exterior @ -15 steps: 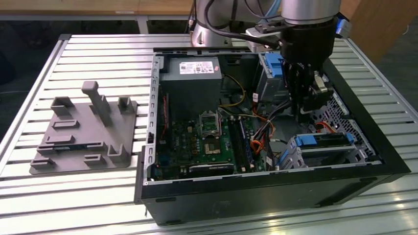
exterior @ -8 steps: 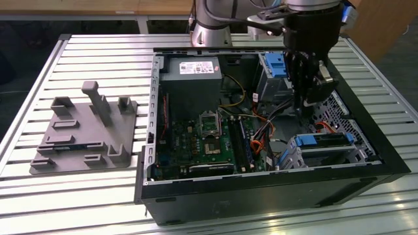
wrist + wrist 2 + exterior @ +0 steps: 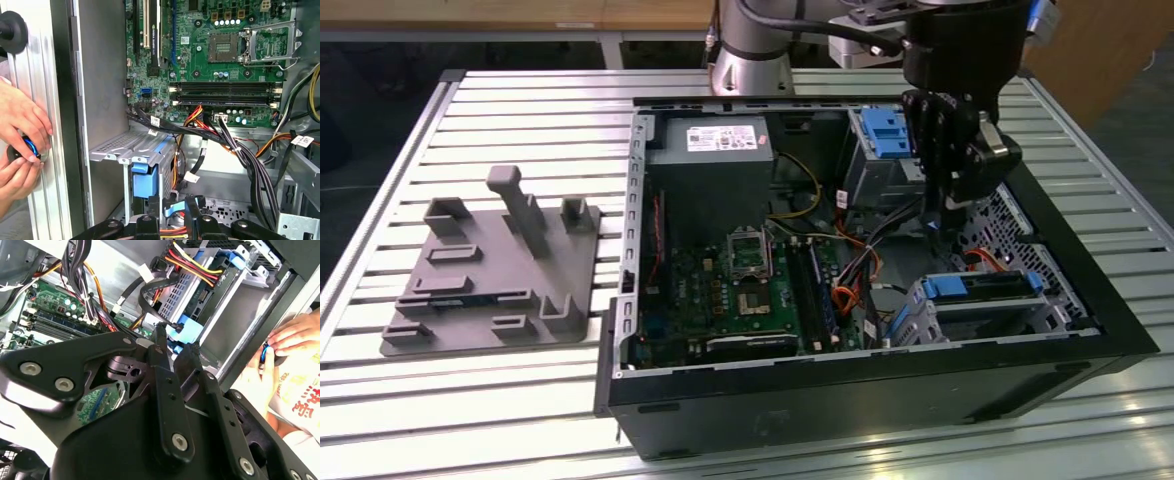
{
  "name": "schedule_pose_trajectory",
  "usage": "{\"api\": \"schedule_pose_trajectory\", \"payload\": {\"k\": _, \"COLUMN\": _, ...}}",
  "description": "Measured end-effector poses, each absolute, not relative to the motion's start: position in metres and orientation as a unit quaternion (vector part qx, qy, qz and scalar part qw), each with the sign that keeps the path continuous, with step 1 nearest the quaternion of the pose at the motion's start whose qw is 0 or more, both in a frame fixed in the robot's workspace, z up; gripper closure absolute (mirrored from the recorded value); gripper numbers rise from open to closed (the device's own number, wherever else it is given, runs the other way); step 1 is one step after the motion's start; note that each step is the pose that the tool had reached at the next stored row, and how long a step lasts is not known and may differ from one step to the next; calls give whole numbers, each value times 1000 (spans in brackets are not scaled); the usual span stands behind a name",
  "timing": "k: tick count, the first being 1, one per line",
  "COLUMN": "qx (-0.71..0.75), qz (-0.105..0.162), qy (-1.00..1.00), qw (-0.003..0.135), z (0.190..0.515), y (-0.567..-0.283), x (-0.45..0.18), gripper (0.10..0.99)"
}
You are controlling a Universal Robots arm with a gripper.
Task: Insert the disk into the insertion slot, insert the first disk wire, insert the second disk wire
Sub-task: 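Insert the second disk wire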
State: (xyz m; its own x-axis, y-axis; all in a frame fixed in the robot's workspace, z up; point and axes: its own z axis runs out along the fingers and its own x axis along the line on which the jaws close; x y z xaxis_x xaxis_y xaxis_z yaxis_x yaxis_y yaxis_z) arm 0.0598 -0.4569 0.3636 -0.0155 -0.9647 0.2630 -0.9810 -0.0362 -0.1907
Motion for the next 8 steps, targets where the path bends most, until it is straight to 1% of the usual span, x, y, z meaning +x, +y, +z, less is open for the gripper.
{"api": "schedule_pose_trajectory", "payload": {"k": 8, "qx": 701, "qz": 163, "qy": -694, "qw": 25, "z": 361, "y": -459, "x": 60, "gripper": 749}}
